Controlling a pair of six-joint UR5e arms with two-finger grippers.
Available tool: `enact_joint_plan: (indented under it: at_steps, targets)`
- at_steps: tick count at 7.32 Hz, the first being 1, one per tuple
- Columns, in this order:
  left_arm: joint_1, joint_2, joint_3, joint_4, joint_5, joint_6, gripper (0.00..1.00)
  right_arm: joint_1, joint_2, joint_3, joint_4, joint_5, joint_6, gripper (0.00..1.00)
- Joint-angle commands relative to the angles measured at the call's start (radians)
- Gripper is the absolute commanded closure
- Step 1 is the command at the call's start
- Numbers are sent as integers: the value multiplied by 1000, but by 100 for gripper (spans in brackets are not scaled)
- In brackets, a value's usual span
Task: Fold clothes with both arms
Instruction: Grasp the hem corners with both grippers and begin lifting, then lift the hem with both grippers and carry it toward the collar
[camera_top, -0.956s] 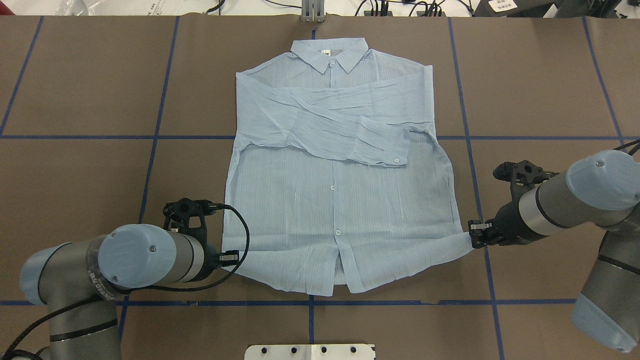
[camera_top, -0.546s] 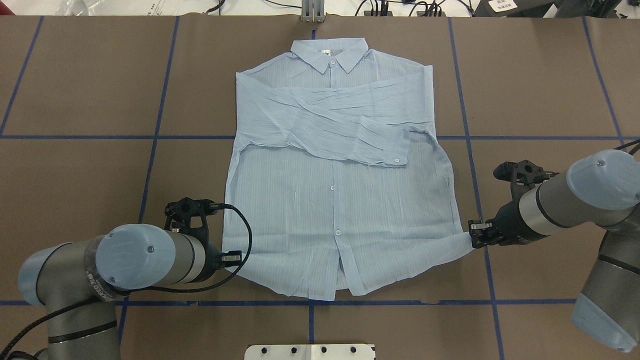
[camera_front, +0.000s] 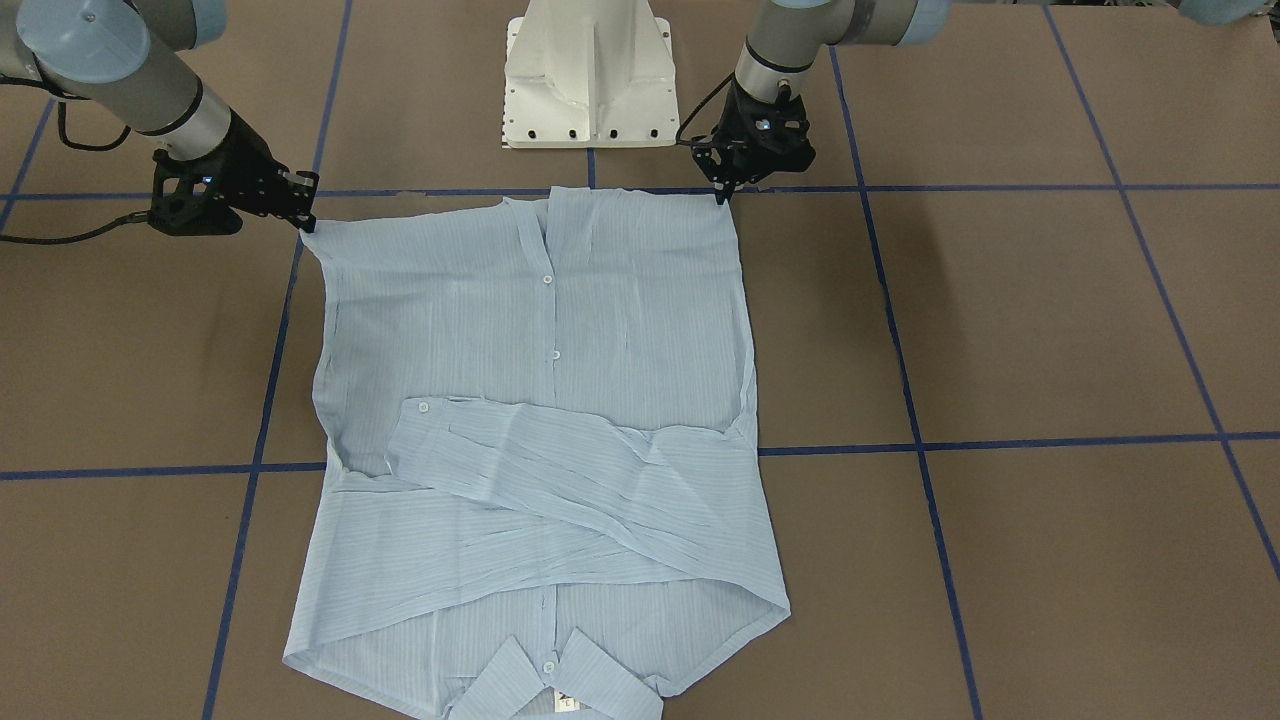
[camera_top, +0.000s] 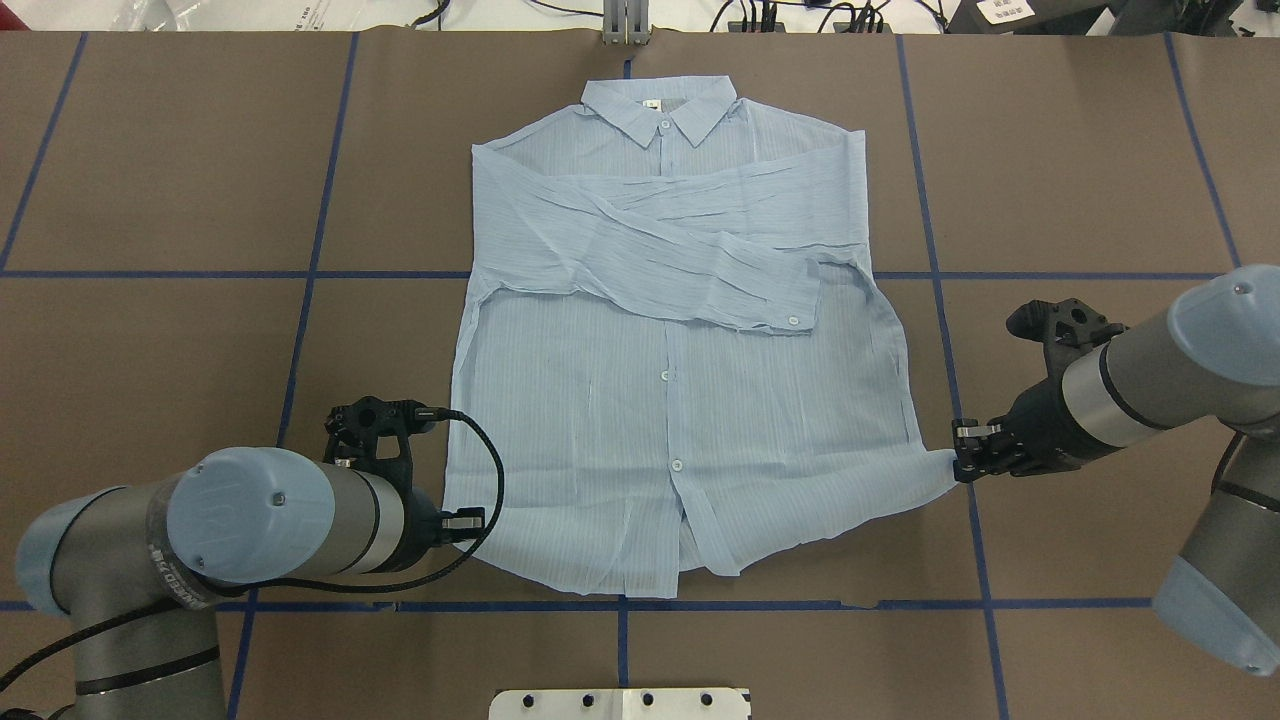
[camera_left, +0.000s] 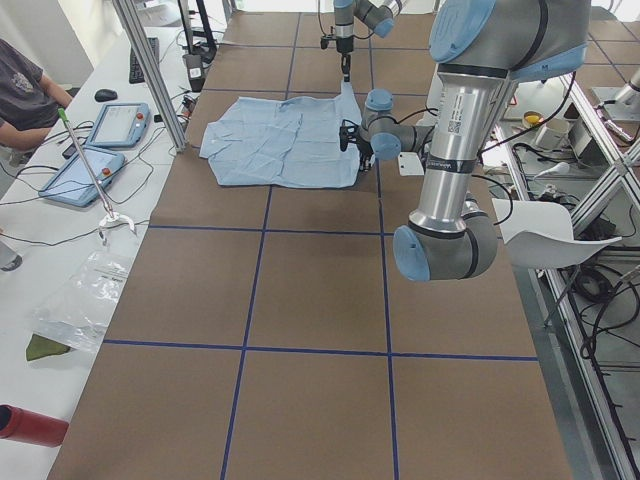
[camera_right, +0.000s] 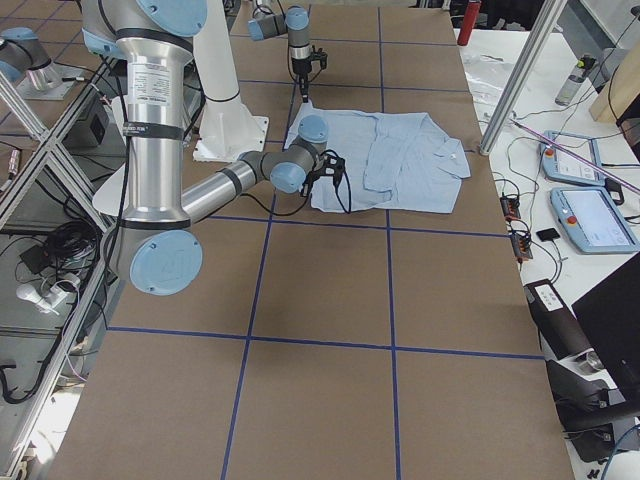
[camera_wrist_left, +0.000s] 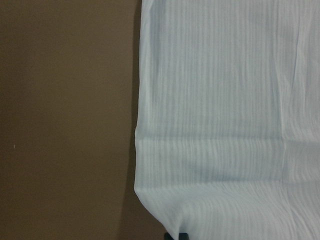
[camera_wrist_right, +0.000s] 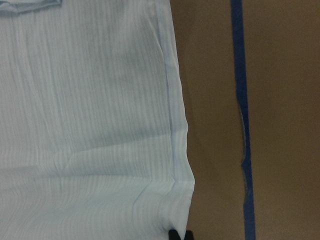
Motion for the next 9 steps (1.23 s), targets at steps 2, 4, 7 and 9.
enact_joint_plan:
  at_steps: [2,4,7,9]
  targets:
    - [-1,49,-75,-2,-32,59,100,63,1,-4,0,61,-29,100]
    - [-1,57,-108,-2,-74,84,100,80,19,-9,0,70,-29,100]
    - [-55,39,-100,-8,-65,148,100,160,79,-26,-7,128,-29,100]
    - [-173,-9,-95,-10,-76,200,100,207,128,-63,-12,141,-29,100]
